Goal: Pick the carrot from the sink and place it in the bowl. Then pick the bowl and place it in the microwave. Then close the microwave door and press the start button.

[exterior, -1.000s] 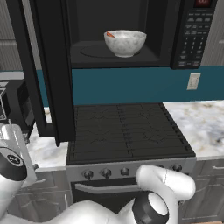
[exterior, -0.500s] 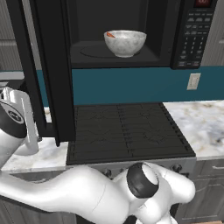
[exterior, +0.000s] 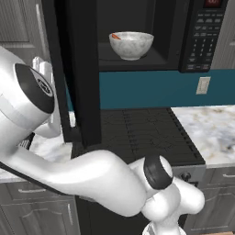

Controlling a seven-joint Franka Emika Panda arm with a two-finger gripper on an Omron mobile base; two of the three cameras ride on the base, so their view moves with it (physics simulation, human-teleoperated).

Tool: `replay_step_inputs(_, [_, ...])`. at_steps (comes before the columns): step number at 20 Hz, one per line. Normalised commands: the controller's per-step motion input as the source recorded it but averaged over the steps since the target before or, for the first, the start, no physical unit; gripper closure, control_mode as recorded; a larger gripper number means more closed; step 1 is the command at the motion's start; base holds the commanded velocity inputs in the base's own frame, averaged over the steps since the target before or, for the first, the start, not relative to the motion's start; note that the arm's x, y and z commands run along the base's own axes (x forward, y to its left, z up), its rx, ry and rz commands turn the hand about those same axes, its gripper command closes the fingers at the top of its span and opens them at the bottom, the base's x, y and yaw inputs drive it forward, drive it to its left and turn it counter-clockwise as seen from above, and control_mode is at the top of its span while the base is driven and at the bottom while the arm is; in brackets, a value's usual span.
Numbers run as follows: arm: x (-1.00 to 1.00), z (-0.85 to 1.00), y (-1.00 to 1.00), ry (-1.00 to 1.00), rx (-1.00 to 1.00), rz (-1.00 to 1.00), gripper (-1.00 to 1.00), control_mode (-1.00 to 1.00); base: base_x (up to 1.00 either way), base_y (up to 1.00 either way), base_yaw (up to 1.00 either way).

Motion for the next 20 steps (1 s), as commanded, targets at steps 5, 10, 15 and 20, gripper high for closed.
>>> replay_step_inputs(5, [-0.3, 0.18, -1.0, -0.24, 0.11, 0.0, -1.0, -1.0, 0.0, 0.0, 0.0])
replay_step_inputs(10, [-0.29, 0.04, -1.0, -0.24, 0.11, 0.0, -1.0, -1.0, 0.0, 0.0, 0.0])
replay_step_inputs(15, [-0.08, 0.0, -1.0, -0.21, 0.1, 0.0, -1.0, -1.0, 0.0, 0.0, 0.0])
replay_step_inputs(20, [0.23, 0.0, -1.0, -0.11, 0.09, 0.0, -1.0, -1.0, 0.0, 0.0, 0.0])
